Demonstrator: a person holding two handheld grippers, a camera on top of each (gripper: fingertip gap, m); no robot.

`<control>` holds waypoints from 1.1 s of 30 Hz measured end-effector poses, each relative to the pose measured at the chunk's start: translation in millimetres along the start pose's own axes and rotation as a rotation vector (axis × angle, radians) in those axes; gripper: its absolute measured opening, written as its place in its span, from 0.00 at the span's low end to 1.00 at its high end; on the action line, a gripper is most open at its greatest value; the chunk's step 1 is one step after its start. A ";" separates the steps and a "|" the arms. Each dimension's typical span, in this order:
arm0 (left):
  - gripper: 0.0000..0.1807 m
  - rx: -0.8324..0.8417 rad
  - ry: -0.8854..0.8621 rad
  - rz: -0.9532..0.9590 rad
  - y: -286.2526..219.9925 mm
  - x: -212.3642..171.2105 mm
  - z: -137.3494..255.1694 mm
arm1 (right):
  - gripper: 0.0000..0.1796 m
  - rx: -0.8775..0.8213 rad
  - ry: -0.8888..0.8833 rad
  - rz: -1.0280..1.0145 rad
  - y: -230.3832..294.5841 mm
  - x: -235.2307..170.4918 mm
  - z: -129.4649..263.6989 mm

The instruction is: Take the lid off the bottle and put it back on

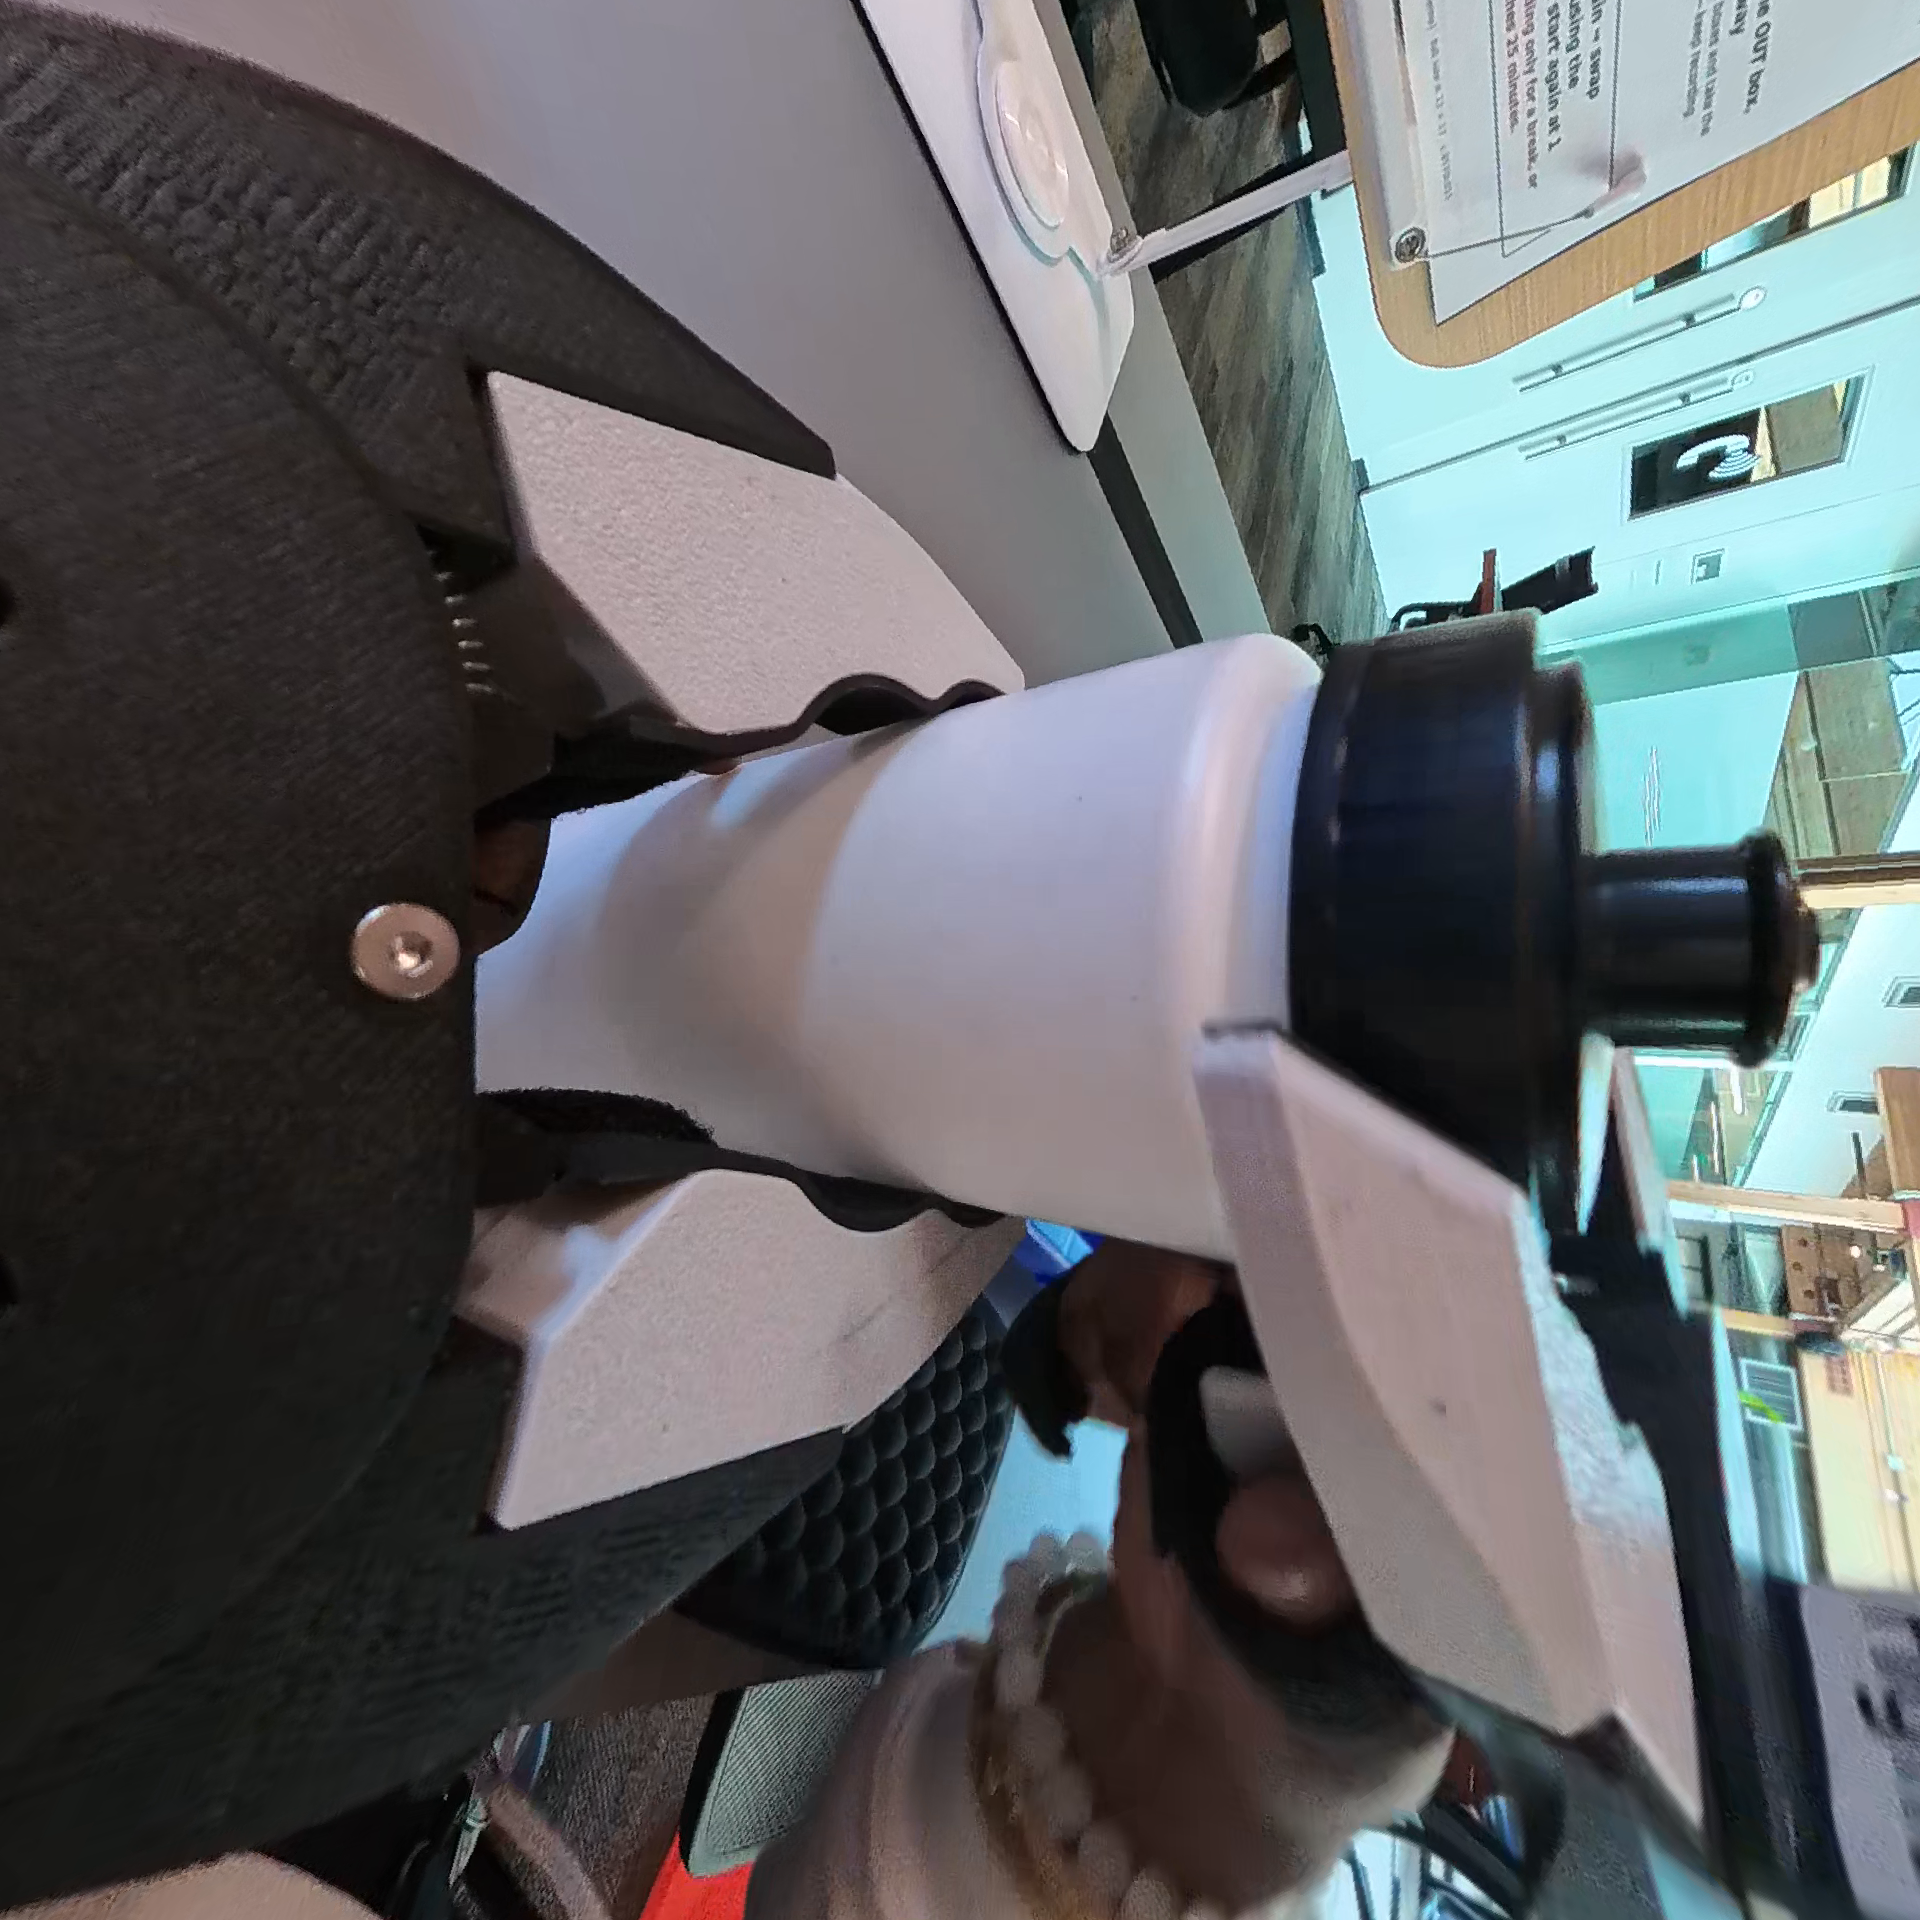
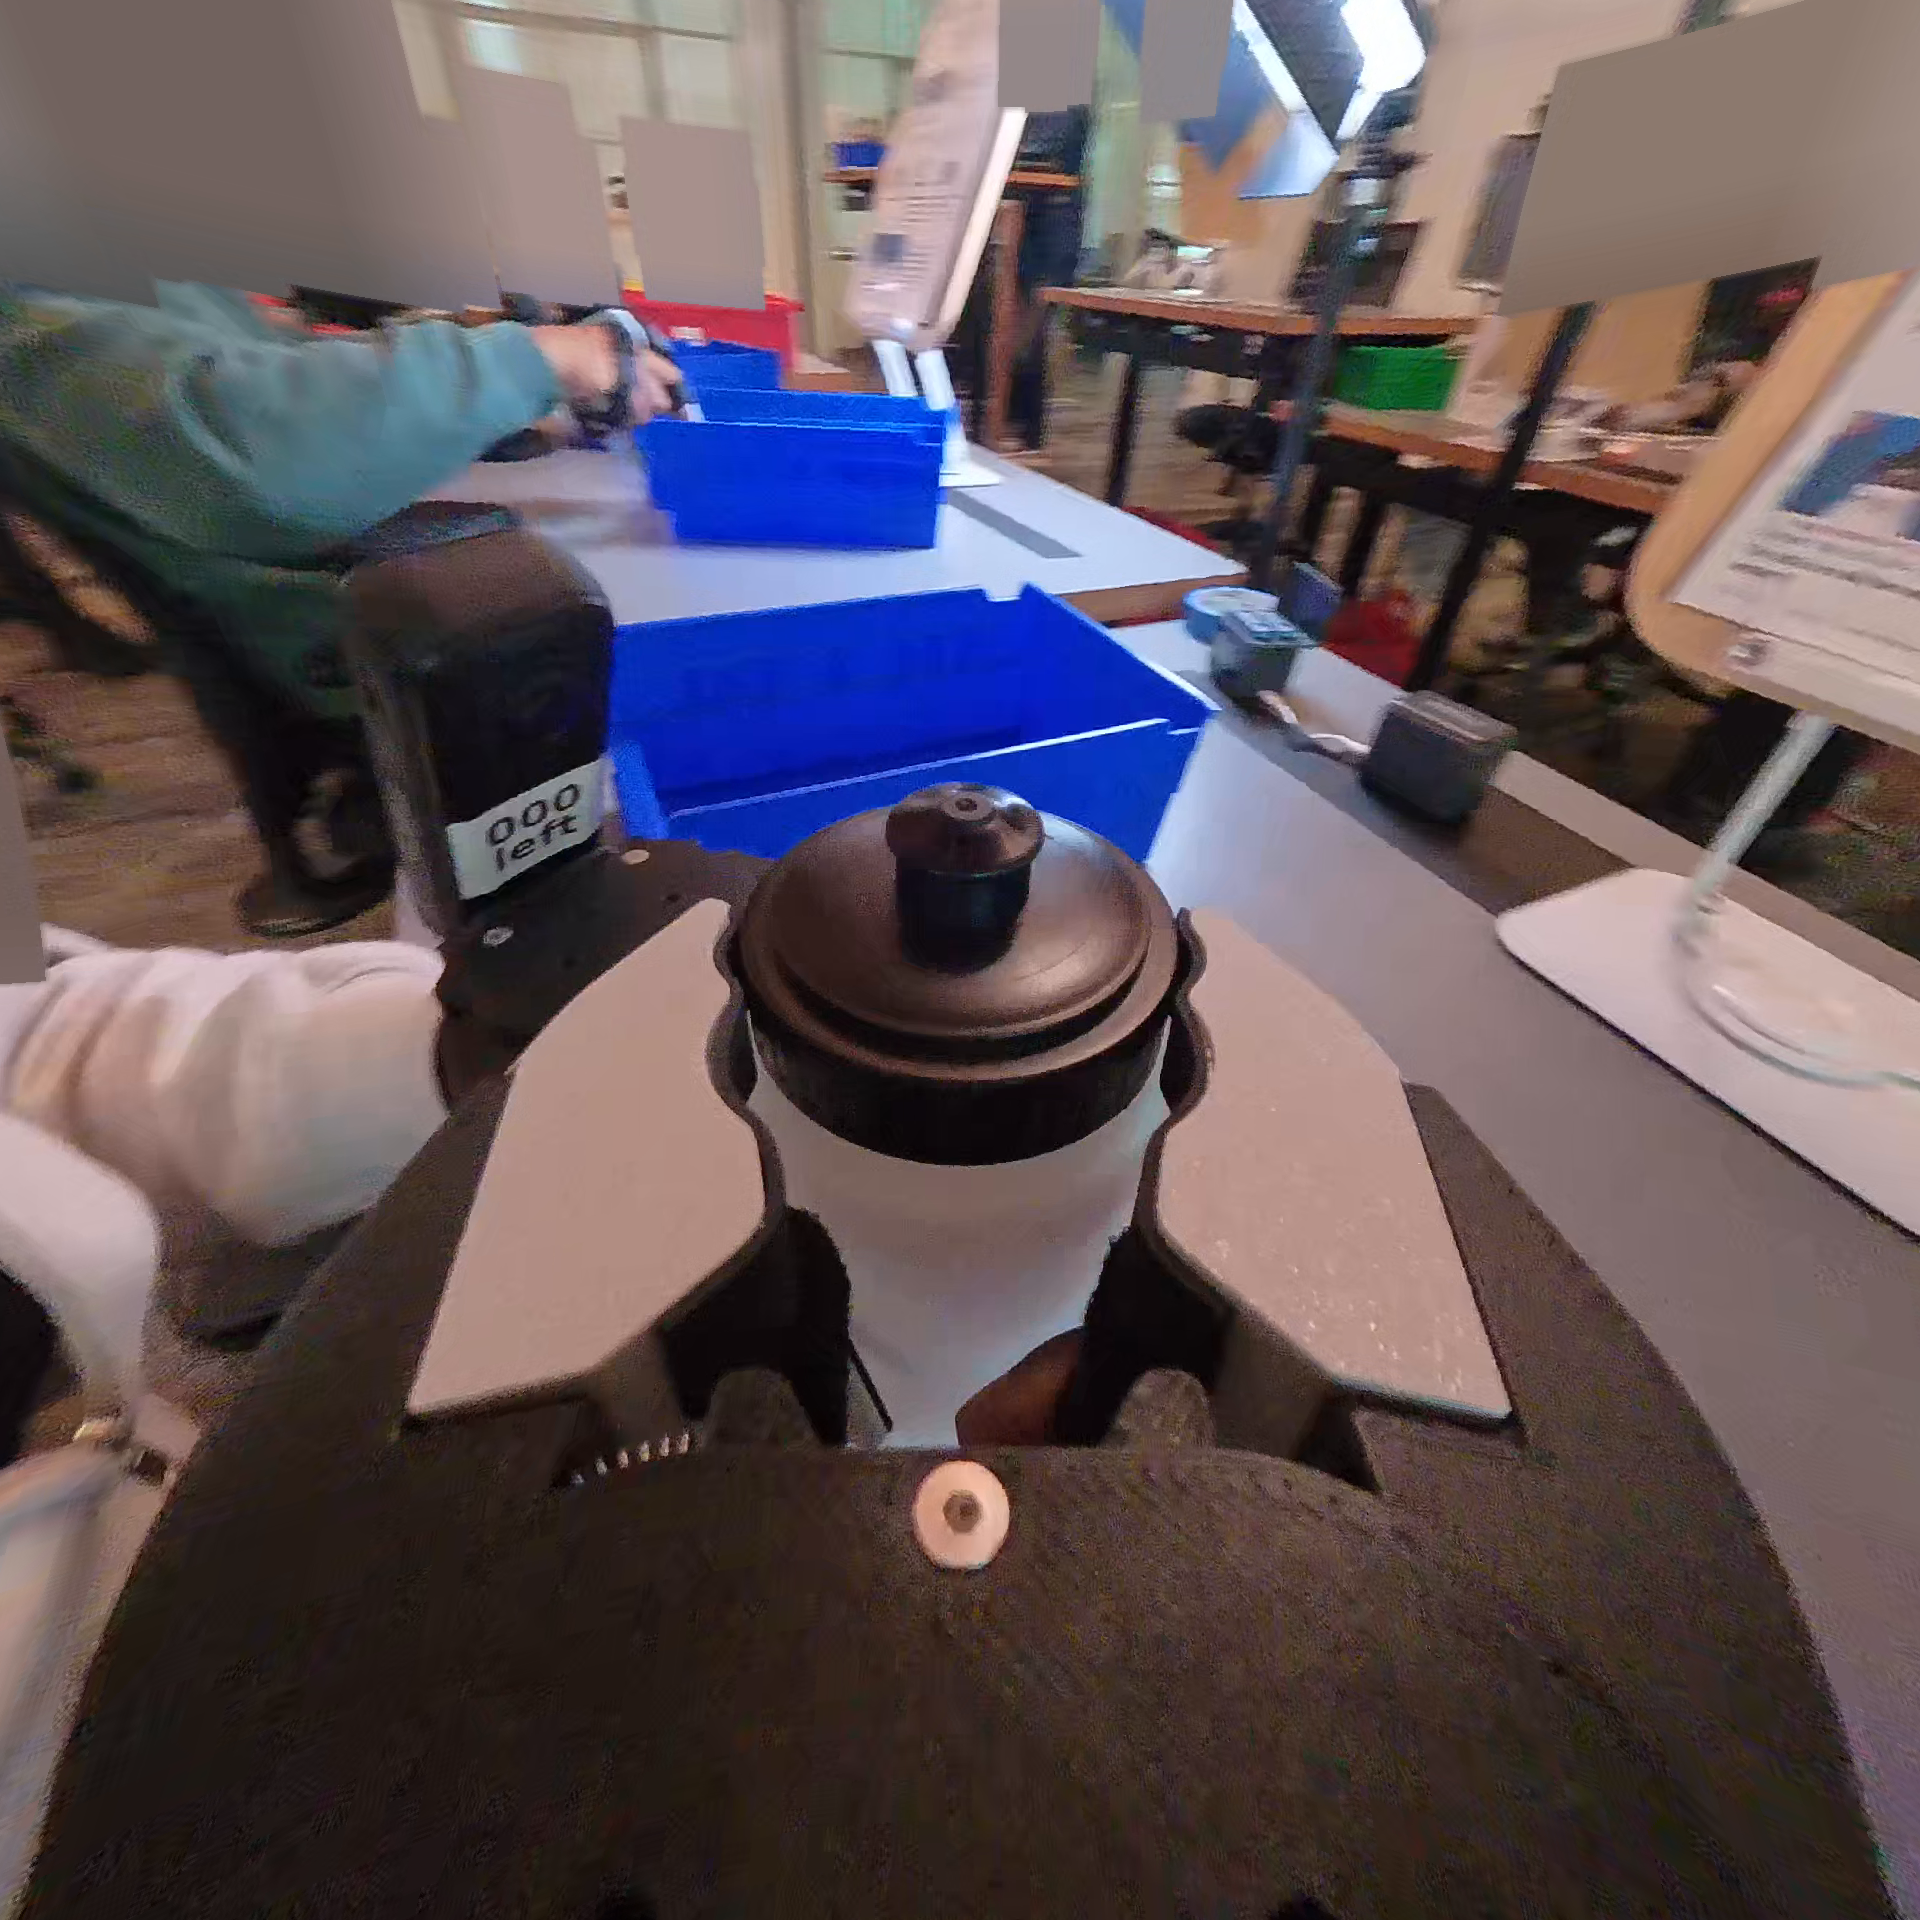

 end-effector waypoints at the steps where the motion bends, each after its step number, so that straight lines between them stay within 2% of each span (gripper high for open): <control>1: 0.48 -0.001 -0.001 -0.006 -0.8 0.2 0.7 | 0.43 -0.098 -0.021 -0.002 3.2 -0.5 0.6; 4: 0.48 0.008 -0.006 -0.011 -1.6 0.3 1.8 | 0.44 -0.193 -0.003 0.030 6.4 -4.5 -0.5; 5: 0.47 0.006 -0.006 -0.008 -1.3 0.2 1.4 | 0.46 -0.148 0.021 0.023 6.6 -4.2 -0.3; 7: 0.47 -0.005 -0.009 0.003 -0.3 0.0 0.4 | 0.57 0.038 0.083 0.012 10.7 -3.6 1.3; 8: 0.48 -0.010 -0.009 0.006 0.0 -0.1 0.0 | 0.58 0.115 0.086 0.001 9.1 -0.6 3.4; 11: 0.48 -0.021 -0.013 0.007 -0.2 -0.1 0.4 | 0.55 0.303 0.028 0.056 -4.6 11.6 9.0; 16: 0.48 -0.026 -0.016 0.007 -0.3 -0.1 1.1 | 0.38 0.547 -0.001 0.132 -5.3 14.3 6.2; 20: 0.48 -0.012 -0.009 0.009 0.2 -0.3 1.3 | 0.38 0.438 -0.050 0.086 -4.0 13.7 6.3; 27: 0.48 -0.021 0.003 0.009 -4.0 -0.1 0.0 | 0.37 -0.129 -0.135 0.005 11.1 10.4 14.0; 30: 0.48 -0.015 0.005 0.012 -3.3 -0.3 -0.1 | 0.40 -0.203 -0.139 0.008 19.2 7.6 22.5; 33: 0.48 -0.014 0.007 0.017 -2.3 -0.5 -0.8 | 0.36 -0.220 -0.155 -0.010 22.2 5.4 32.8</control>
Point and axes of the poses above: each gripper's, where its closed fingertips meet, z back along the fingers, x out of its top, y = z × x across the jaws, the point moved 4 cm from there along z, back along the fingers, and after that the axes turned 10 degrees about -z, right-handed, at the moved point
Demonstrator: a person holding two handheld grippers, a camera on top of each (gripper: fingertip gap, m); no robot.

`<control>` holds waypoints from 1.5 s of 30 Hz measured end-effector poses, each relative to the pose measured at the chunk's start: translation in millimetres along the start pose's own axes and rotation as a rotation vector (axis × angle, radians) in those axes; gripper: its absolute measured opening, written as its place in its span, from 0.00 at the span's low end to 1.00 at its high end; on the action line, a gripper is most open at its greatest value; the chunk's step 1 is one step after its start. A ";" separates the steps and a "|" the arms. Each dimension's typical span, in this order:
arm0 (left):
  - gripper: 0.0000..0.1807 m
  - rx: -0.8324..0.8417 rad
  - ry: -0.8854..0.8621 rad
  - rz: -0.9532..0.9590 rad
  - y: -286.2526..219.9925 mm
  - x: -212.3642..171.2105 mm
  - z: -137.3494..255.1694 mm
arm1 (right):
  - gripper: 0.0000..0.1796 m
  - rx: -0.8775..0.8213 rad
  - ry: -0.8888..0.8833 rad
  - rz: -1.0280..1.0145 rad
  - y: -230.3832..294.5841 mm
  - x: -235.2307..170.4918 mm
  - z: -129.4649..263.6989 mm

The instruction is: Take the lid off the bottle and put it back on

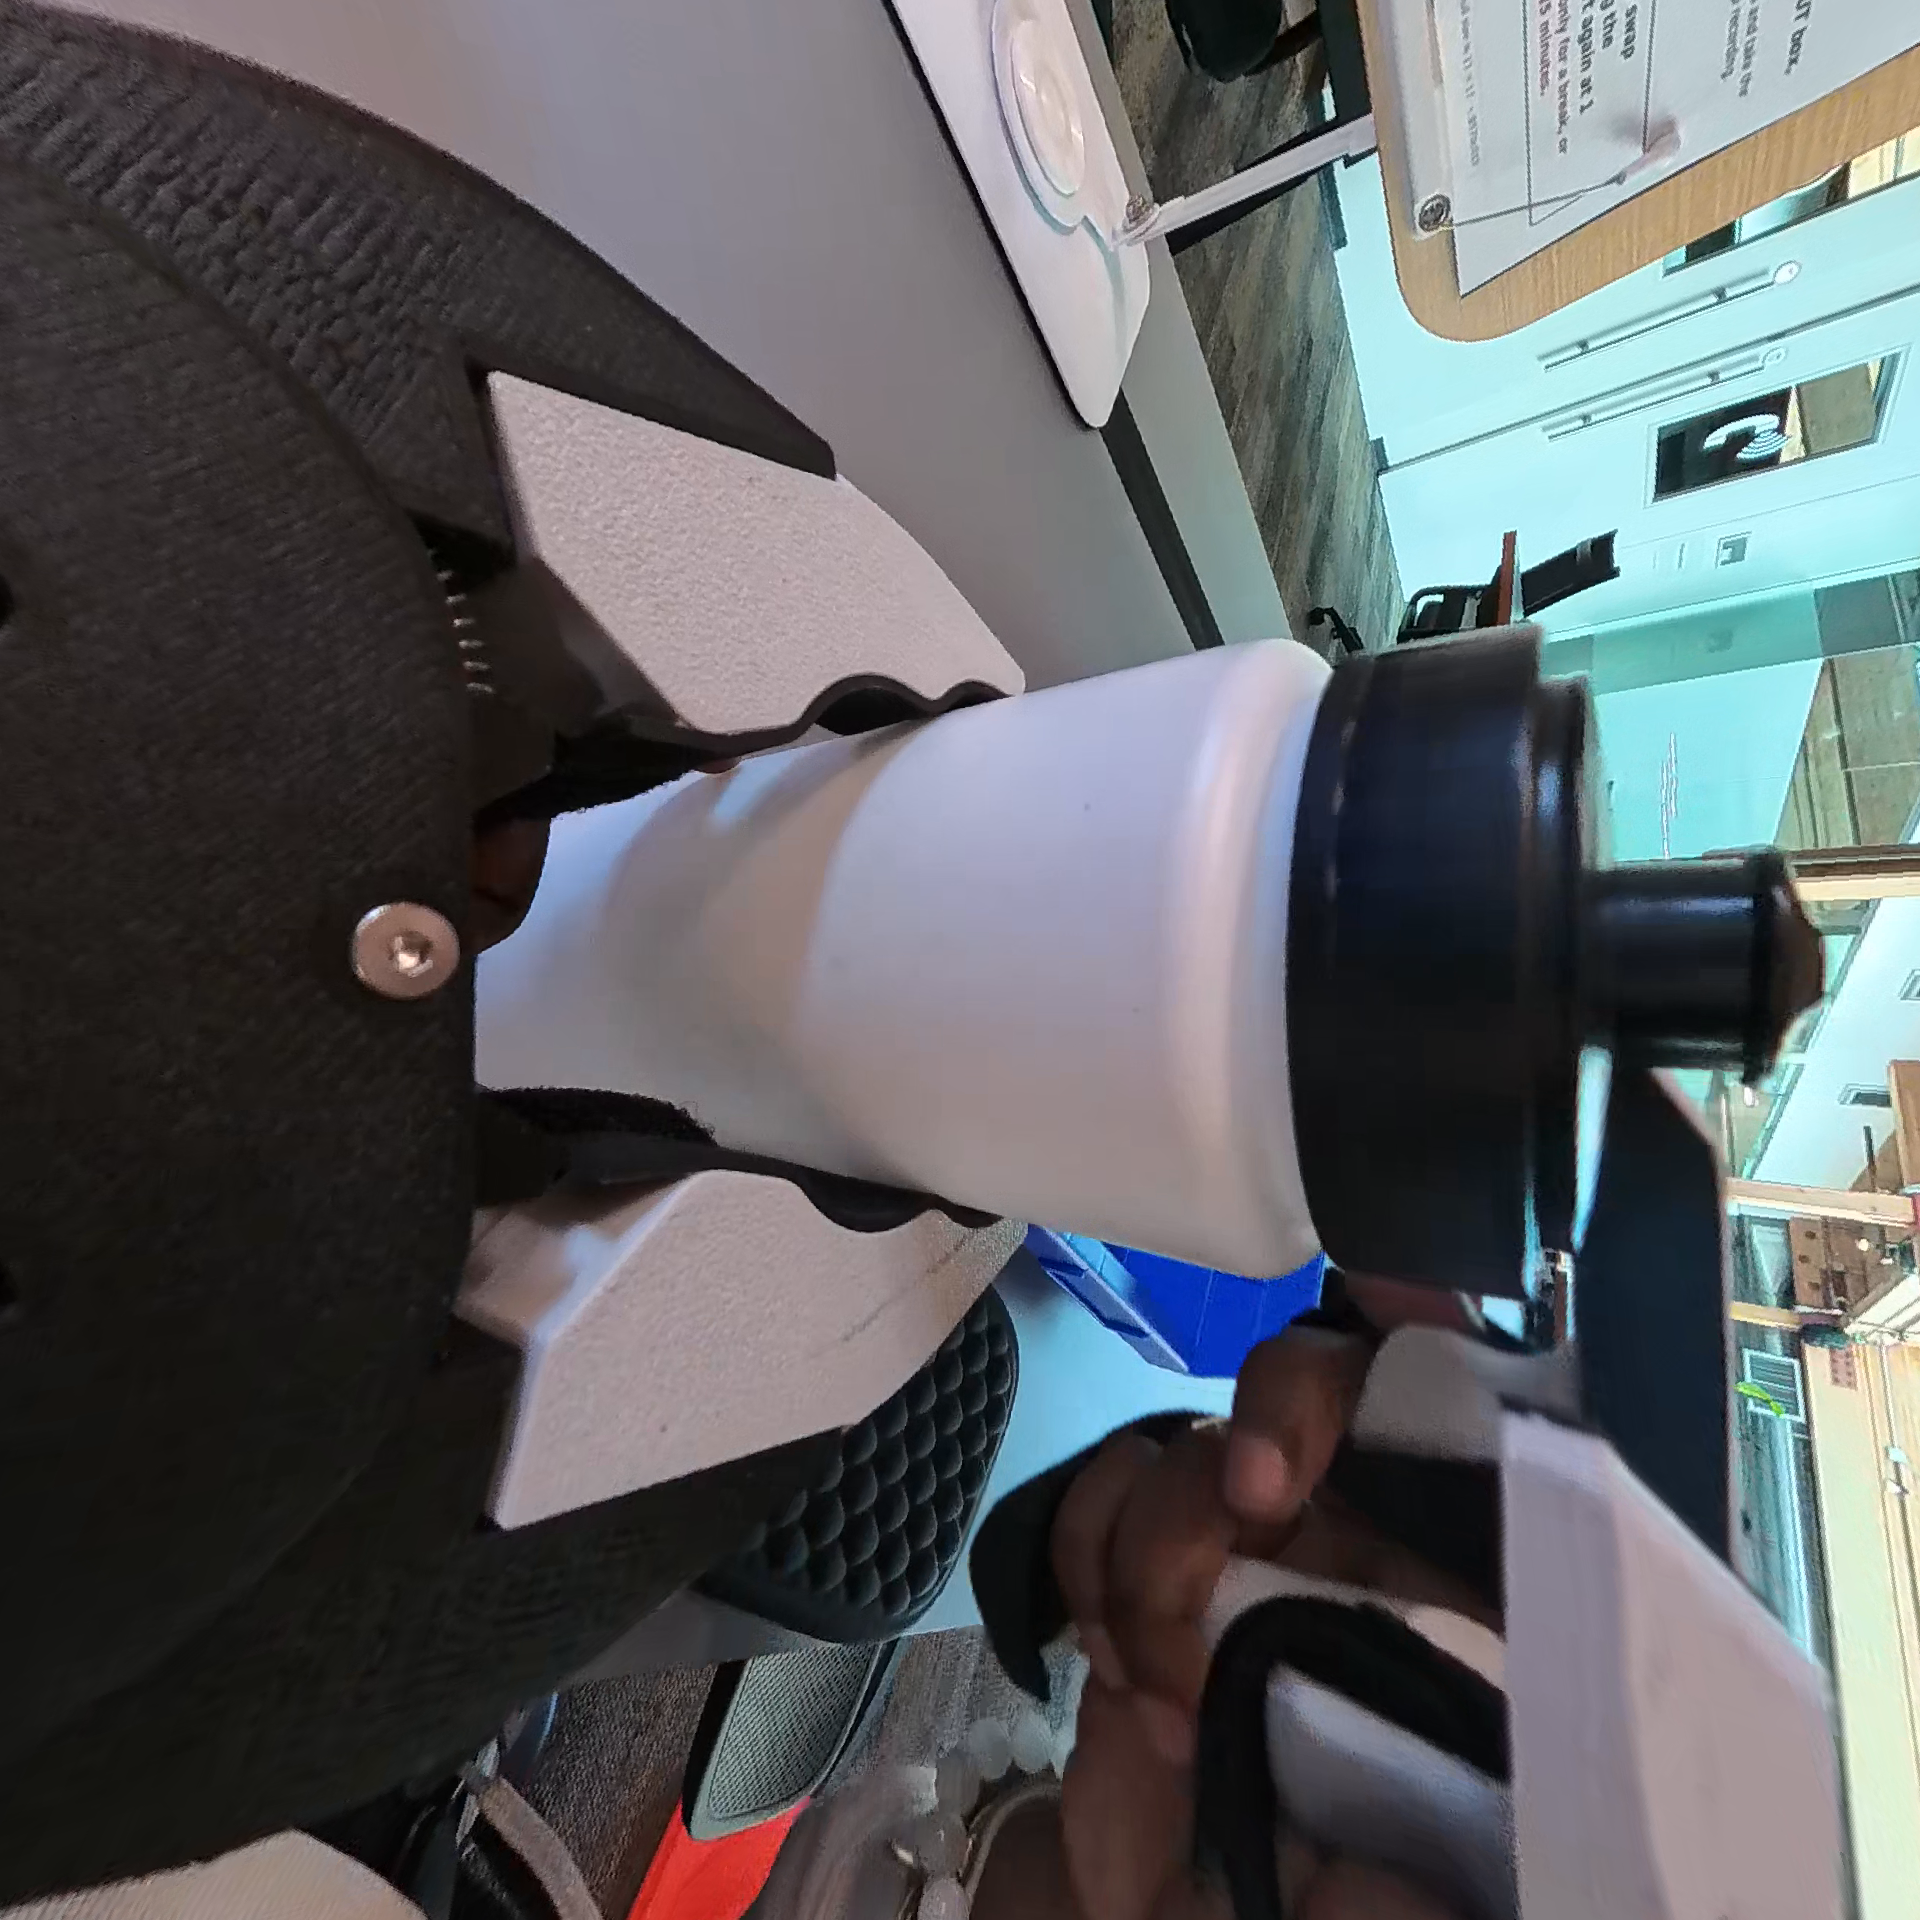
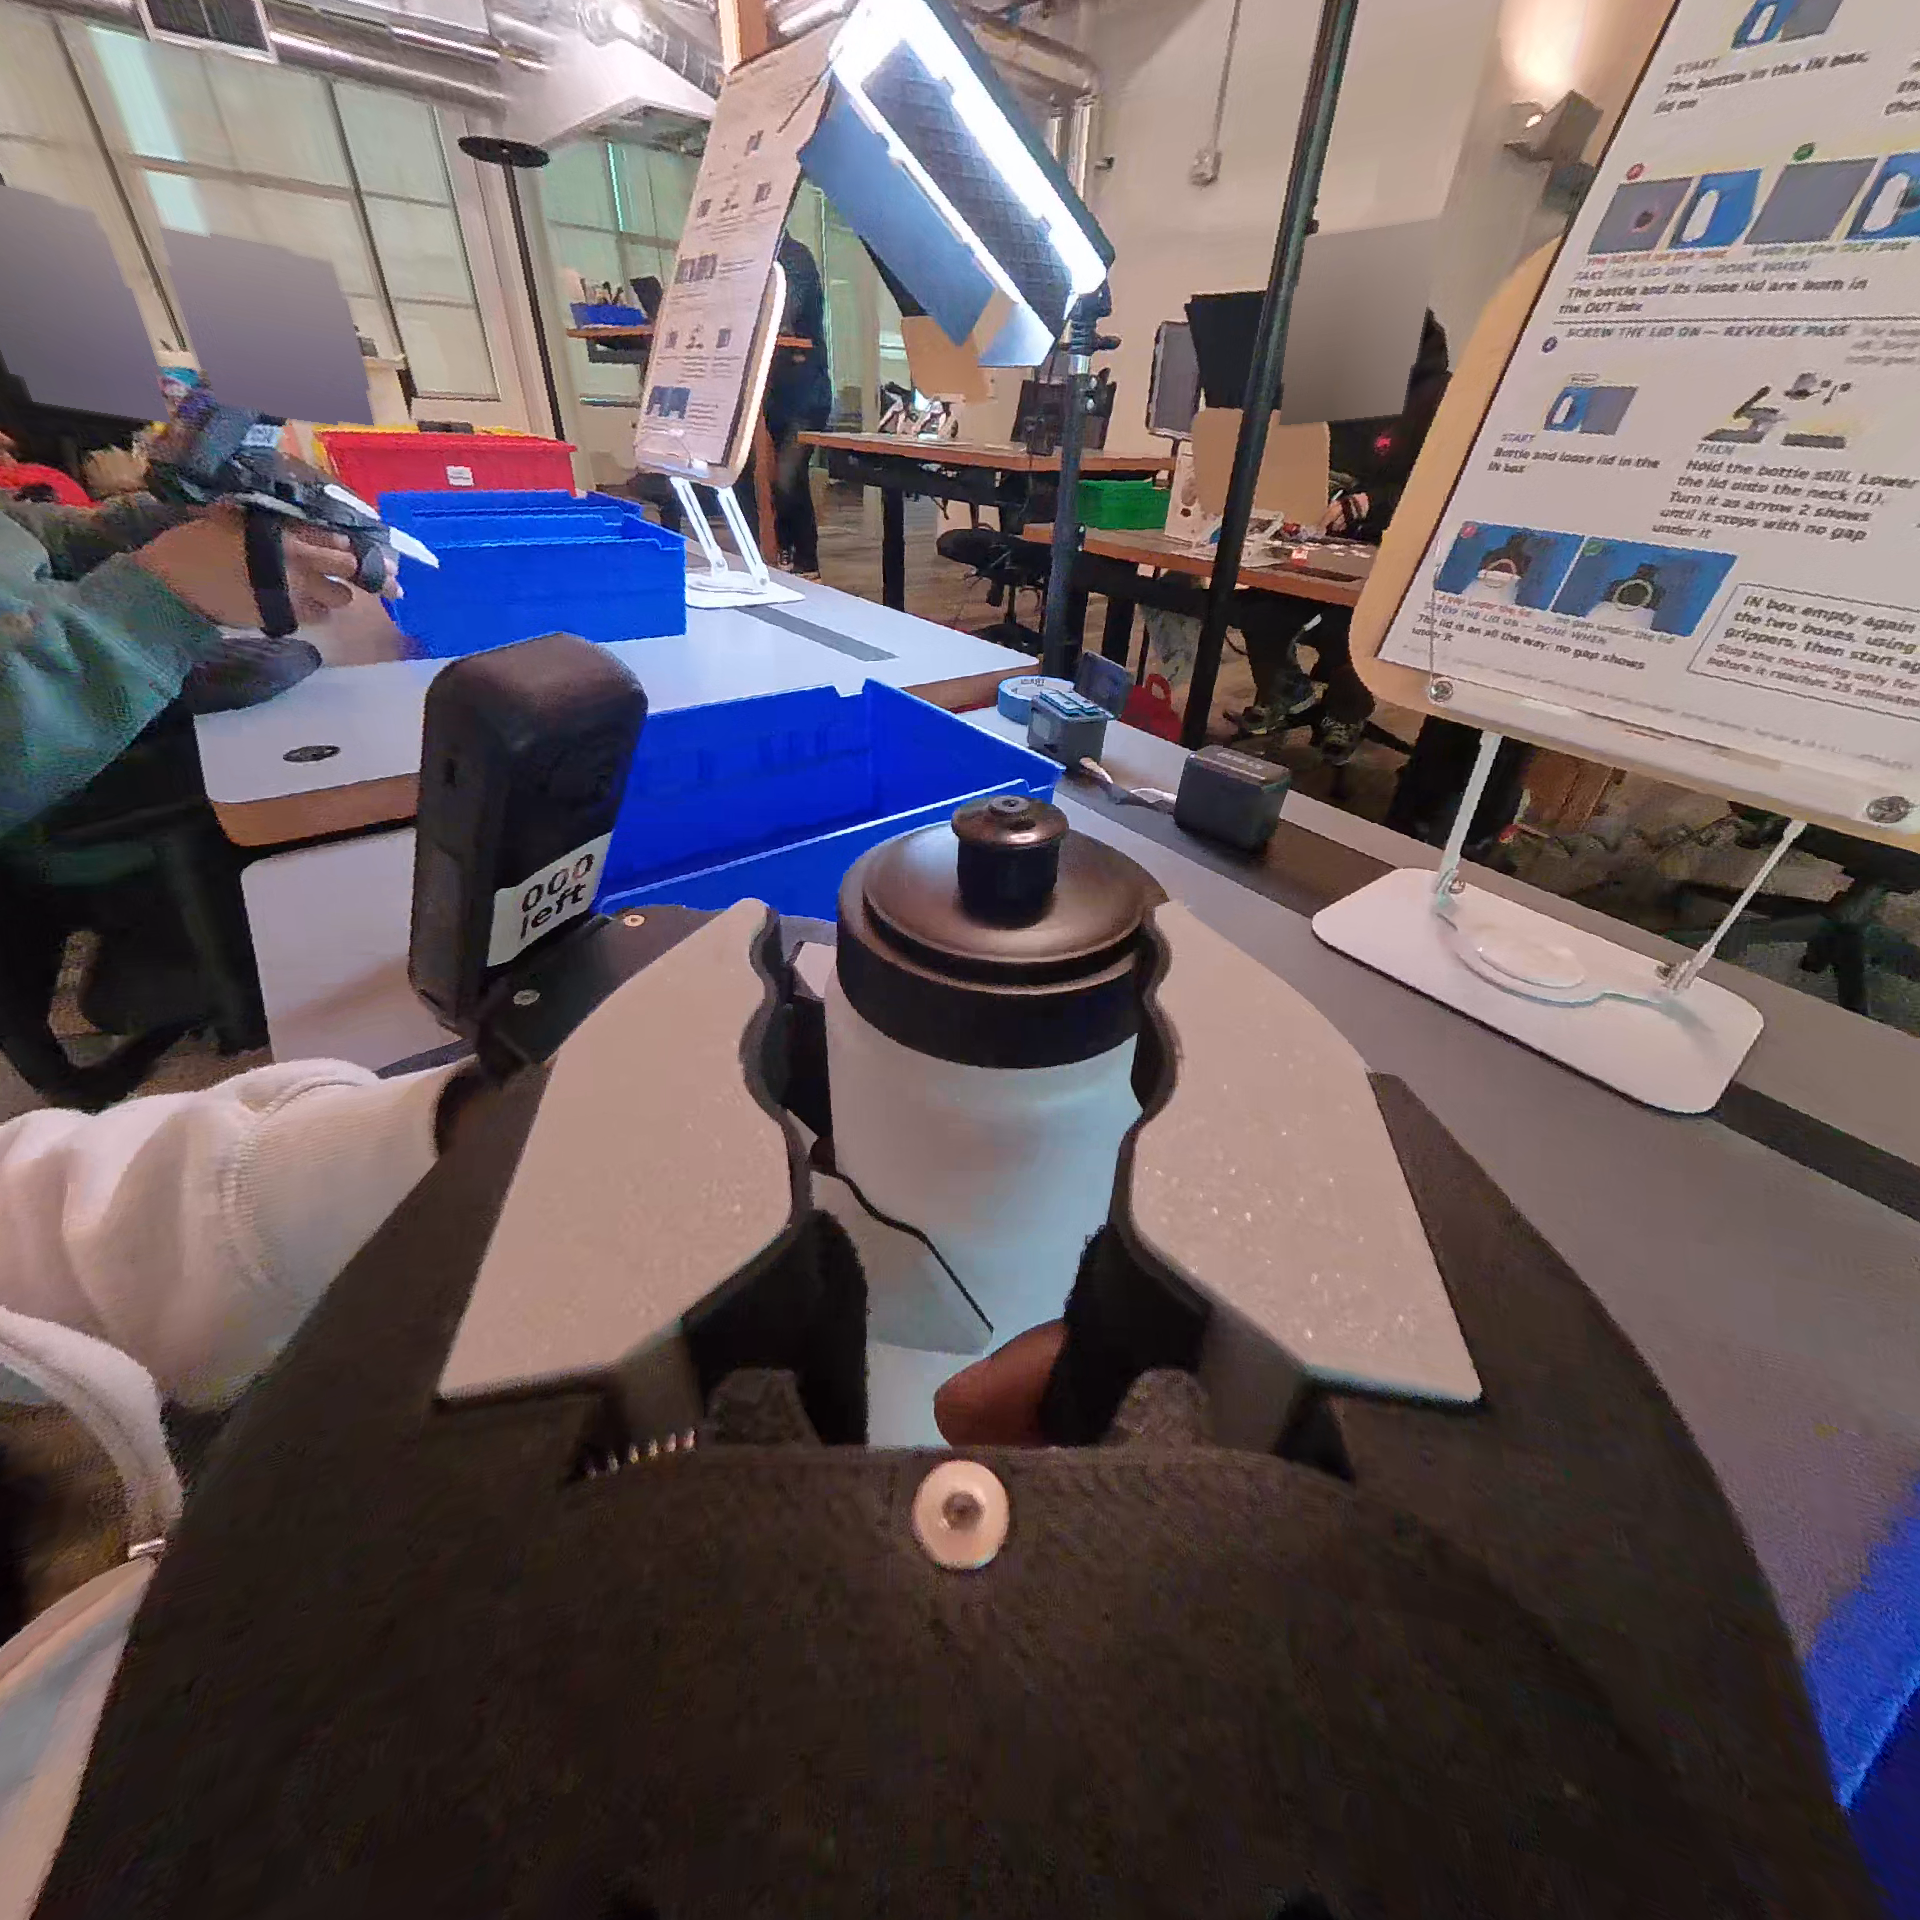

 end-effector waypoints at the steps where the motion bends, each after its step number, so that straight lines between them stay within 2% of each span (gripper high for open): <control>1: 0.48 0.005 0.000 0.001 0.5 0.0 0.1 | 0.34 0.002 -0.001 -0.012 1.1 0.0 3.9; 2: 0.48 0.014 0.001 0.004 1.8 -0.3 0.4 | 0.32 0.013 0.003 -0.021 3.1 -0.2 7.8; 4: 0.48 0.016 -0.001 0.007 3.7 -0.7 0.8 | 0.18 0.135 0.033 -0.023 17.0 -2.3 16.2; 5: 0.48 0.015 -0.001 0.007 3.7 -0.7 0.8 | 0.19 0.206 0.070 -0.029 24.9 -4.1 19.7; 7: 0.48 0.015 -0.002 0.005 3.5 -0.7 1.0 | 0.27 0.204 0.073 0.020 19.1 0.1 21.8; 9: 0.48 0.015 -0.002 0.003 3.3 -0.7 1.3 | 0.30 0.171 -0.004 0.094 4.5 11.4 20.5; 10: 0.48 0.015 -0.003 0.003 3.3 -0.7 1.3 | 0.35 0.189 -0.032 0.112 -0.4 15.8 18.3; 14: 0.48 0.001 -0.012 0.001 2.8 -0.7 1.7 | 0.55 0.394 0.045 0.127 -12.7 7.6 -9.8; 16: 0.48 -0.003 -0.015 0.000 2.5 -0.7 1.9 | 0.57 0.535 0.081 0.094 -13.6 1.8 -22.0; 18: 0.48 -0.002 -0.013 0.001 2.7 -0.8 1.8 | 0.55 0.596 0.094 0.061 -17.1 -0.6 -32.2; 20: 0.48 0.003 -0.010 0.004 3.2 -0.9 1.3 | 0.50 0.621 0.114 0.057 -17.7 -4.4 -35.8; 24: 0.48 0.009 0.001 0.004 3.1 -1.0 1.1 | 0.55 0.537 0.100 0.070 -14.6 -8.3 -28.5; 30: 0.48 0.014 0.004 -0.003 1.9 -0.7 1.3 | 0.56 0.421 0.087 0.029 -11.9 -11.5 -5.0; 37: 0.48 0.006 -0.007 -0.007 1.2 -0.5 1.3 | 0.48 0.337 0.112 0.111 -16.1 -16.1 0.2; 39: 0.48 0.000 -0.011 -0.002 1.8 -0.7 1.2 | 0.45 0.375 0.137 0.159 -21.8 -13.7 -1.5; 40: 0.48 -0.003 -0.011 0.000 2.1 -0.7 1.0 | 0.47 0.427 0.135 0.160 -22.8 -11.7 -3.7; 42: 0.48 -0.008 -0.012 0.002 2.1 -0.8 1.0 | 0.50 0.557 0.147 0.101 -23.8 -8.6 -11.1; 45: 0.48 -0.015 -0.016 -0.001 1.5 -0.6 1.3 | 0.49 0.693 0.149 0.010 -26.0 -2.2 -26.0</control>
Point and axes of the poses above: each gripper's, where its closed fingertips meet, z back along the fingers, x out of its top, y = z × x across the jaws, the point moved 4 cm from there along z, back along the fingers, and after that the axes turned 10 degrees about -z, right-handed, at the moved point
